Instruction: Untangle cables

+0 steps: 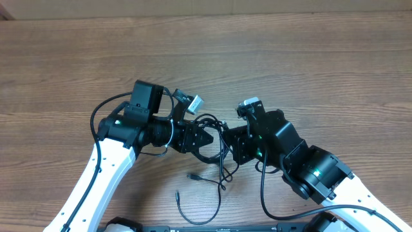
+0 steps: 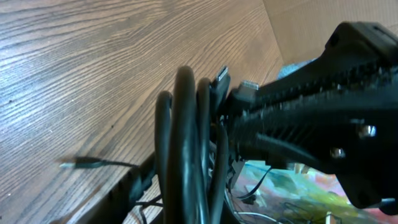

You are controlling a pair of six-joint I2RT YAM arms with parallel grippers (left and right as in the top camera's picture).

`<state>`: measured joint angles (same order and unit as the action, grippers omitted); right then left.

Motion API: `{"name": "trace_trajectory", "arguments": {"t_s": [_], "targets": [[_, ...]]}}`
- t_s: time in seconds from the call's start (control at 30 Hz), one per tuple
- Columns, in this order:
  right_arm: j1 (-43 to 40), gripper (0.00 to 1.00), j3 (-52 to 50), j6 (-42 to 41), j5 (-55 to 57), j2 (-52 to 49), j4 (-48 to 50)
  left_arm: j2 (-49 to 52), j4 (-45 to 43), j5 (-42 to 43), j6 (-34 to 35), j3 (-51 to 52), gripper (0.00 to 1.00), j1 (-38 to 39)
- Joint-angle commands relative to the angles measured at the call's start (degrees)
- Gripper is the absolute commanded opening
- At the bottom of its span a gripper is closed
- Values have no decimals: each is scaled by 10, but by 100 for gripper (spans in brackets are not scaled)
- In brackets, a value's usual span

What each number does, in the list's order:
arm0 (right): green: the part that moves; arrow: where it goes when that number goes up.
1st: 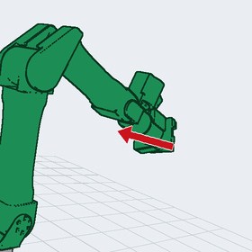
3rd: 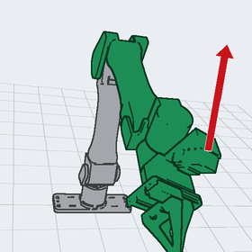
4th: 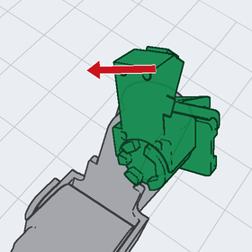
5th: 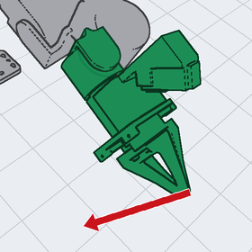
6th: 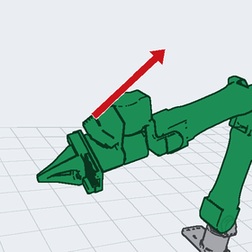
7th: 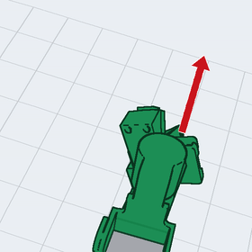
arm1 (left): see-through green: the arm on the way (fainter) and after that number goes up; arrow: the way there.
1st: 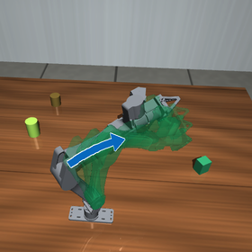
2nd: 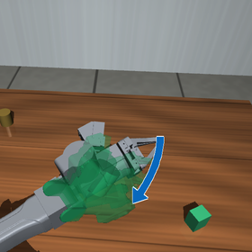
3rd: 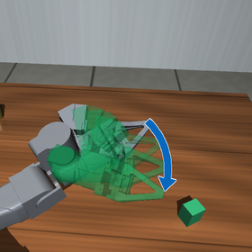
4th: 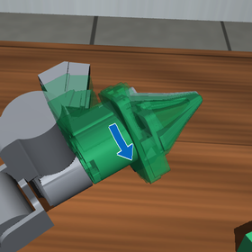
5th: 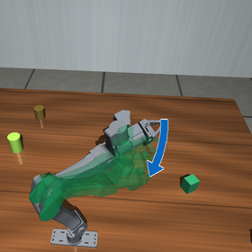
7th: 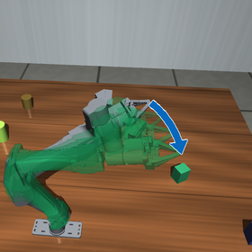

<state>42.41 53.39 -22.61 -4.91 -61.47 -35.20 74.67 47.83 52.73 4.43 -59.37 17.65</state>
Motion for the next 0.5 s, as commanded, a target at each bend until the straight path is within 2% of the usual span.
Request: {"name": "trace_trajectory", "arguments": {"t_s": [0.0,0.07,0.17,0.2,0.3,0.4,0.47], "targets": [[0,4,14,0,48,5,4,-2,0,17,-25,-1,4,5],[0,4,14,0,62,5,2,-2,-1,52,-52,-1,4,5],[0,14,14,0,69,5,2,-2,0,118,-95,-1,4,5],[0,21,14,0,69,5,3,-2,0,142,-111,-1,4,5],[0,25,14,0,68,5,7,-2,0,180,-142,-1,4,6],[0,24,14,-1,80,5,13,-2,0,208,-165,-1,4,8],[0,16,14,-2,112,5,11,-2,0,244,-187,-1,4,8]]}}
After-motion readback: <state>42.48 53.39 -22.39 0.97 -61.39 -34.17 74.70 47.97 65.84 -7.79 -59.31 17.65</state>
